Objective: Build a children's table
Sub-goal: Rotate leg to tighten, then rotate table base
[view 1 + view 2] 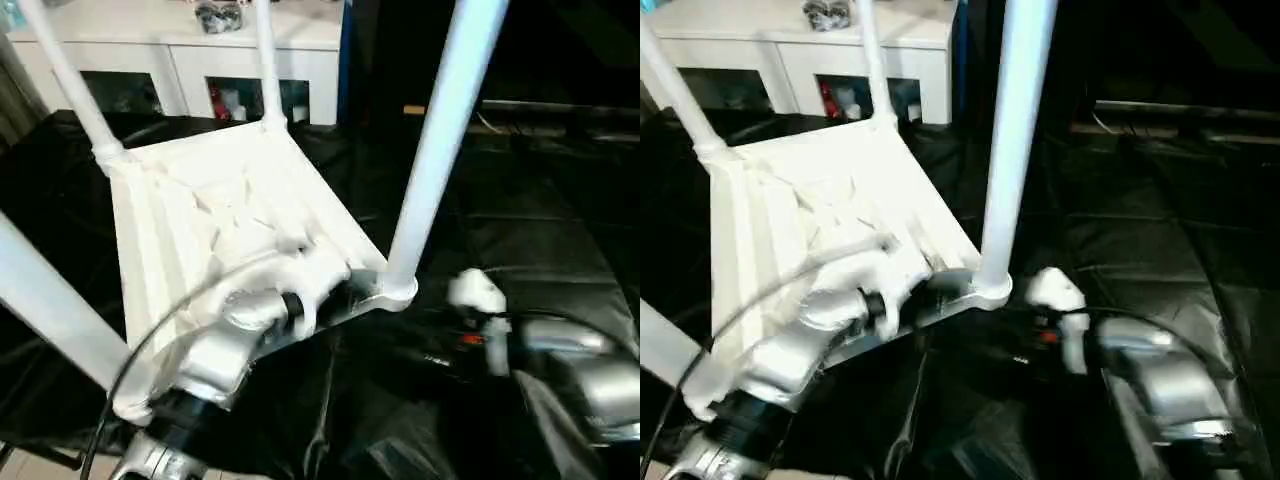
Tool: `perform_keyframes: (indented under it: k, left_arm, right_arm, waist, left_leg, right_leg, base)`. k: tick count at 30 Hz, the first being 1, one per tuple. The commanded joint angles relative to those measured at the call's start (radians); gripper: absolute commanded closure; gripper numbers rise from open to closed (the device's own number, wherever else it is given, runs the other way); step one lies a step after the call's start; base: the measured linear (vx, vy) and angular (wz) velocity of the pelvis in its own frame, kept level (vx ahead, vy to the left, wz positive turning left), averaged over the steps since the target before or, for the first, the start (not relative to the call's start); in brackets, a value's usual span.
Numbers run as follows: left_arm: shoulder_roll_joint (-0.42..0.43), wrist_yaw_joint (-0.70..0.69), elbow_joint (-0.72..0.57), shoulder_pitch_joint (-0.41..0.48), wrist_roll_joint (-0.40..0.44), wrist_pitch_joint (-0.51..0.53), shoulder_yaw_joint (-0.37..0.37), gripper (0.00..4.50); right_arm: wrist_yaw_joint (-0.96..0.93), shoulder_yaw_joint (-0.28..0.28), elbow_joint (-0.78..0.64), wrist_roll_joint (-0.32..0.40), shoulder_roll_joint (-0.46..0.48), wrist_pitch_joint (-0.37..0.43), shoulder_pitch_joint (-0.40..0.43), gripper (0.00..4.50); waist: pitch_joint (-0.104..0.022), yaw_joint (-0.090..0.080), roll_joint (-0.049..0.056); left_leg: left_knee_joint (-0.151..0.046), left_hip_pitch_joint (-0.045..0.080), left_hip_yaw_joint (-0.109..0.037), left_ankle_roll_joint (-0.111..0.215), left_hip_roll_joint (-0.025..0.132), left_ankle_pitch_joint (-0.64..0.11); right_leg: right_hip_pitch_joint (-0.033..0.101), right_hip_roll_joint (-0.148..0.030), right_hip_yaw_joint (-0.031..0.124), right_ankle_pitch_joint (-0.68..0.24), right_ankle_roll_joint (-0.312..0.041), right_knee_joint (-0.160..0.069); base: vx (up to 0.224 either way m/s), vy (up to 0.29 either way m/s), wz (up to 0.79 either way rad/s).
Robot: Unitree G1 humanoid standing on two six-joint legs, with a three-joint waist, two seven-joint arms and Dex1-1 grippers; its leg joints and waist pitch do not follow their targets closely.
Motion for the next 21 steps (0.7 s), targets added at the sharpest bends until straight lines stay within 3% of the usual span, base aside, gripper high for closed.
perform_keyframes:
  k: [1, 3, 4, 6, 7, 8, 9, 10, 11, 12, 13, 14, 15, 16, 17, 21]
  left_arm:
    - [0.005, 0.013, -0.08, 0.05, -0.032, 0.059, 0.023, 3.65]
    - [0.013, 0.022, -0.129, 0.085, -0.035, 0.078, 0.024, 3.48]
    - [0.017, 0.032, -0.156, 0.109, -0.033, 0.088, 0.026, 3.36]
    - [0.022, 0.041, -0.198, 0.146, -0.038, 0.104, 0.029, 3.25]
    - [0.027, 0.056, -0.25, 0.191, -0.047, 0.121, 0.033, 3.17]
    - [0.026, 0.074, -0.297, 0.233, -0.058, 0.133, 0.039, 3.05]
    - [0.025, 0.084, -0.321, 0.257, -0.061, 0.132, 0.041, 2.95]
    - [0.024, 0.089, -0.333, 0.27, -0.062, 0.131, 0.043, 2.89]
    - [0.025, 0.1, -0.352, 0.291, -0.057, 0.128, 0.04, 2.89]
    - [0.025, 0.116, -0.373, 0.318, -0.046, 0.123, 0.034, 2.83]
    - [0.027, 0.125, -0.393, 0.34, -0.04, 0.123, 0.027, 2.73]
    - [0.029, 0.132, -0.41, 0.36, -0.033, 0.12, 0.019, 2.6]
    - [0.027, 0.143, -0.426, 0.379, -0.028, 0.121, 0.014, 2.52]
    - [0.028, 0.152, -0.439, 0.396, -0.023, 0.12, 0.008, 2.52]
    - [0.032, 0.17, -0.454, 0.415, -0.014, 0.116, 0.0, 2.46]
    - [0.053, 0.172, -0.473, 0.443, -0.009, 0.104, -0.014, 2.1]
  right_arm:
    - [-0.013, 0.02, 0.011, 0.002, 0.005, -0.01, -0.028, 0.91]
    - [-0.025, 0.032, 0.038, -0.005, 0.019, -0.023, -0.047, 0.91]
    - [-0.033, 0.033, 0.052, -0.008, 0.027, -0.028, -0.057, 0.91]
    - [-0.043, 0.035, 0.076, -0.018, 0.037, -0.042, -0.073, 0.91]
    - [-0.054, 0.035, 0.103, -0.032, 0.046, -0.056, -0.09, 0.91]
    - [-0.065, 0.034, 0.13, -0.046, 0.053, -0.07, -0.106, 0.91]
    - [-0.079, 0.032, 0.15, -0.056, 0.057, -0.082, -0.117, 0.91]
    - [-0.088, 0.031, 0.162, -0.063, 0.06, -0.09, -0.124, 0.91]
    - [-0.106, 0.029, 0.182, -0.069, 0.064, -0.097, -0.135, 0.91]
    - [-0.135, 0.026, 0.213, -0.08, 0.071, -0.107, -0.153, 0.91]
    - [-0.163, 0.025, 0.238, -0.09, 0.075, -0.113, -0.167, 0.91]
    - [-0.187, 0.023, 0.266, -0.098, 0.08, -0.125, -0.182, 0.91]
    - [-0.204, 0.022, 0.286, -0.101, 0.085, -0.135, -0.192, 0.91]
    - [-0.228, 0.02, 0.311, -0.11, 0.09, -0.141, -0.205, 0.91]
    - [-0.268, 0.014, 0.35, -0.125, 0.102, -0.163, -0.224, 0.91]
    - [-0.374, -0.012, 0.443, -0.152, 0.128, -0.193, -0.272, 0.91]
  waist:
    - [-0.056, 0.01, -0.018]
    - [-0.055, 0.008, -0.017]
    - [-0.057, 0.005, -0.028]
    - [-0.056, 0.01, -0.019]
    - [-0.055, 0.008, -0.034]
    - [-0.056, 0.01, -0.029]
    - [-0.054, 0.008, -0.03]
    - [-0.053, 0.009, -0.027]
    - [-0.054, 0.009, -0.039]
    - [-0.052, 0.012, -0.033]
    - [-0.049, 0.009, -0.041]
    - [-0.051, 0.012, -0.038]
    - [-0.049, 0.01, -0.046]
    - [-0.05, 0.01, -0.043]
    - [-0.049, 0.007, -0.051]
    - [-0.049, 0.007, -0.051]
  left_leg:
    - [-0.071, 0.02, -0.027, 0.078, 0.065, -0.232]
    - [-0.075, 0.012, -0.03, 0.07, 0.064, -0.227]
    - [-0.075, 0.011, -0.03, 0.066, 0.065, -0.231]
    - [-0.075, 0.017, -0.03, 0.056, 0.065, -0.24]
    - [-0.077, 0.012, -0.03, 0.058, 0.065, -0.234]
    - [-0.077, 0.01, -0.033, 0.054, 0.067, -0.232]
    - [-0.078, 0.009, -0.032, 0.05, 0.067, -0.24]
    - [-0.077, 0.016, -0.029, 0.043, 0.065, -0.253]
    - [-0.077, 0.018, -0.027, 0.042, 0.065, -0.255]
    - [-0.079, 0.019, -0.029, 0.037, 0.067, -0.256]
    - [-0.081, 0.011, -0.03, 0.036, 0.065, -0.255]
    - [-0.08, 0.015, -0.03, 0.033, 0.066, -0.258]
    - [-0.081, 0.017, -0.028, 0.028, 0.065, -0.267]
    - [-0.082, 0.014, -0.031, 0.024, 0.066, -0.269]
    - [-0.084, 0.01, -0.031, 0.021, 0.065, -0.271]
    - [-0.083, 0.014, -0.031, 0.011, 0.063, -0.283]
  right_leg:
    - [0.043, -0.063, 0.053, -0.359, -0.201, -0.086]
    - [0.047, -0.061, 0.053, -0.361, -0.189, -0.084]
    - [0.047, -0.062, 0.053, -0.365, -0.183, -0.084]
    - [0.042, -0.063, 0.054, -0.382, -0.176, -0.086]
    - [0.045, -0.064, 0.055, -0.375, -0.179, -0.084]
    - [0.046, -0.067, 0.054, -0.372, -0.183, -0.079]
    - [0.045, -0.067, 0.054, -0.386, -0.181, -0.082]
    - [0.038, -0.062, 0.055, -0.394, -0.174, -0.087]
    - [0.036, -0.06, 0.056, -0.392, -0.171, -0.09]
    - [0.036, -0.062, 0.057, -0.382, -0.177, -0.086]
    - [0.041, -0.062, 0.055, -0.391, -0.17, -0.085]
    - [0.039, -0.063, 0.056, -0.393, -0.167, -0.086]
    - [0.036, -0.062, 0.057, -0.406, -0.157, -0.09]
    - [0.039, -0.063, 0.057, -0.4, -0.157, -0.086]
    - [0.04, -0.061, 0.056, -0.403, -0.149, -0.087]
    - [0.036, -0.062, 0.058, -0.41, -0.149, -0.087]
  base:
    - [0.0, 0.0, 0.0]
    - [0.0, 0.0, 0.0]
    - [0.0, 0.0, 0.0]
    - [0.0, 0.0, 0.0]
    - [0.0, 0.0, 0.0]
    - [0.0, 0.0, 0.0]
    - [0.0, 0.0, 0.0]
    - [0.0, 0.0, 0.0]
    - [0.0, 0.0, 0.0]
    - [0.0, 0.0, 0.0]
    - [0.0, 0.0, 0.0]
    - [0.0, 0.0, 0.0]
    - [0.0, 0.0, 0.0]
    - [0.0, 0.0, 0.0]
    - [0.0, 0.0, 0.0]
    - [0.0, 0.0, 0.0]
